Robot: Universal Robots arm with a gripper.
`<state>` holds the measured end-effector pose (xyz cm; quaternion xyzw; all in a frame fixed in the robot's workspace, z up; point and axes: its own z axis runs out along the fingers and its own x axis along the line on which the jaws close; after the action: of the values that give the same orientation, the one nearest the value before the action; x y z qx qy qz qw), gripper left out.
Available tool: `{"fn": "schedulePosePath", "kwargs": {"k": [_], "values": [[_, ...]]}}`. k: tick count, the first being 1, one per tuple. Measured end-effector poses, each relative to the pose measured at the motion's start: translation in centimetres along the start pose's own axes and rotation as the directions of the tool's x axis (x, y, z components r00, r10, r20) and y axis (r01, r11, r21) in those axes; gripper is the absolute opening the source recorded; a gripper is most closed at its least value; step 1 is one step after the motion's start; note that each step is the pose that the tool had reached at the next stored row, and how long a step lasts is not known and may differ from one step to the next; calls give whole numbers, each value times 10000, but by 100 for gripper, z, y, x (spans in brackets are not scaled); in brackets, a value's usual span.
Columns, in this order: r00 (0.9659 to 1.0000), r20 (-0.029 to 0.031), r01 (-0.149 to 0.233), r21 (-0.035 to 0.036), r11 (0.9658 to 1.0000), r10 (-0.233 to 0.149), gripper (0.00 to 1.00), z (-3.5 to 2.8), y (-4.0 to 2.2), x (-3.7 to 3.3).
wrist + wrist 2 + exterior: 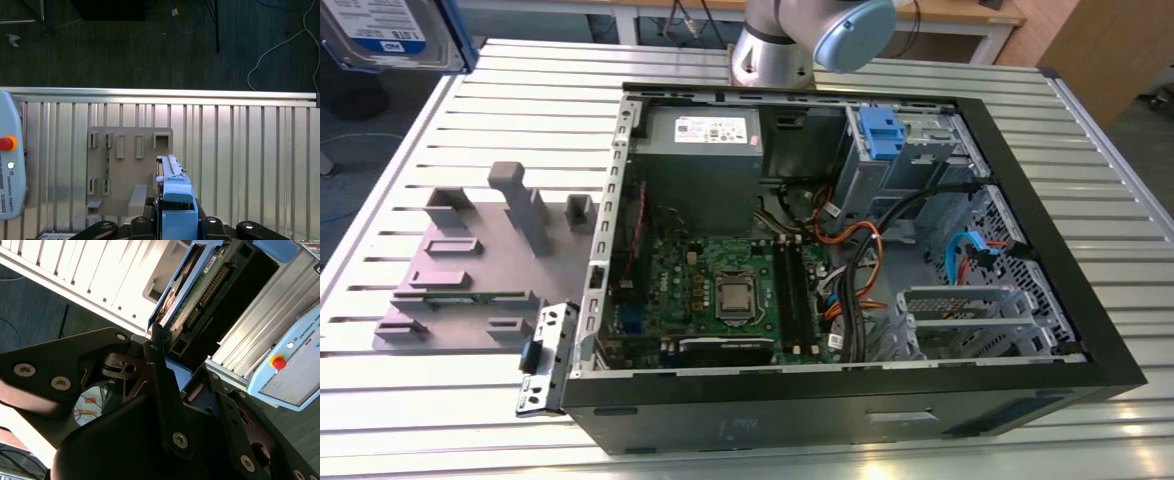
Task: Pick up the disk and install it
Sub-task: 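Pick up the disk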
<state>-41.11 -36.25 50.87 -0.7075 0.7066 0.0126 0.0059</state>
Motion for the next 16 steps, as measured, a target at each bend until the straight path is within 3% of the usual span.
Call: {"fn": "schedulePosePath", "kwargs": {"k": [16], "values": [[10000, 0, 0, 0, 10000, 0, 37, 0, -46, 0]]}}
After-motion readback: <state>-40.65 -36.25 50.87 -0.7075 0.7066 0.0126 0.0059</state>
